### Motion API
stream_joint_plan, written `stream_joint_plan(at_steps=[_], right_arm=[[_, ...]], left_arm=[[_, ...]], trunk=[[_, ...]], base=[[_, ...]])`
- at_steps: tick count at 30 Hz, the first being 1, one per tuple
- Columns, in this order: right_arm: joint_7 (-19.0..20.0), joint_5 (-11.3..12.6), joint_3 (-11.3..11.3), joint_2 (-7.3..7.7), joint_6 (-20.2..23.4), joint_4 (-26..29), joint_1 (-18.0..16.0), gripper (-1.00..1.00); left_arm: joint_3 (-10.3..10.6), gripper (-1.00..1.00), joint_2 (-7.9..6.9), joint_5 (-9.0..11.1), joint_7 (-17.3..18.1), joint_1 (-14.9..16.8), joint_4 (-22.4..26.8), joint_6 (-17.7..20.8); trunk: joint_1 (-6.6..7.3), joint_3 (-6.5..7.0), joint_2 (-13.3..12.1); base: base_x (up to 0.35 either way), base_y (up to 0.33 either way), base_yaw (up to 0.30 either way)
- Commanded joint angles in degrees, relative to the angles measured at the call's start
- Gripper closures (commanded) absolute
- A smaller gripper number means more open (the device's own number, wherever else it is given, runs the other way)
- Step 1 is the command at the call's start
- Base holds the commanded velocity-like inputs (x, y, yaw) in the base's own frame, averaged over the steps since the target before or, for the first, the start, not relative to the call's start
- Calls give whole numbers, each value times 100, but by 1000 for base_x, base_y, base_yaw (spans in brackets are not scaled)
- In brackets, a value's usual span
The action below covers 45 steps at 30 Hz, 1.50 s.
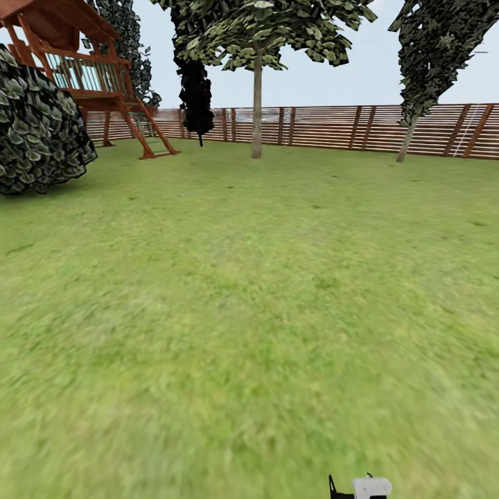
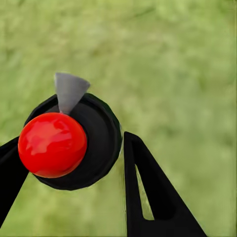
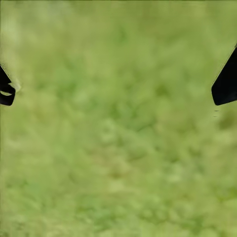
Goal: In the garden, pick up the pesticide atomizer on the floor and spray pesticide onto both trees until each tree trunk is fully covered.
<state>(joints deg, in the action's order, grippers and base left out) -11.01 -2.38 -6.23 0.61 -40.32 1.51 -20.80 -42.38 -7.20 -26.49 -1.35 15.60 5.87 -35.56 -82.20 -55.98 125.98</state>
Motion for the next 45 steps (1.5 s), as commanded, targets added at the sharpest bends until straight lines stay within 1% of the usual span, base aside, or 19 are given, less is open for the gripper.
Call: stream_joint_plan(at_steps=[1, 33, 37, 45], right_arm=[[-60, -26, -45, 0, -2, -3, -3, -100], [-61, -26, -45, 0, -2, -6, -3, -100], [-60, -18, -46, -70, -2, -10, -3, -100], [-60, -20, -45, -76, -2, -10, -3, -100]], left_arm=[[-42, 100, -1, -58, -14, 4, -7, -21], [-41, 100, -1, -62, 41, -1, -7, -31], [-39, 100, -1, -63, 39, -3, -7, -29], [-42, 100, -1, -58, 39, 1, -7, -29]], trunk=[[-3, -5, 2], [-3, -5, 2], [-3, -5, 2], [-3, -5, 2]], base=[[339, 0, 0], [339, 0, 0], [339, 0, 0], [339, 0, 0]])
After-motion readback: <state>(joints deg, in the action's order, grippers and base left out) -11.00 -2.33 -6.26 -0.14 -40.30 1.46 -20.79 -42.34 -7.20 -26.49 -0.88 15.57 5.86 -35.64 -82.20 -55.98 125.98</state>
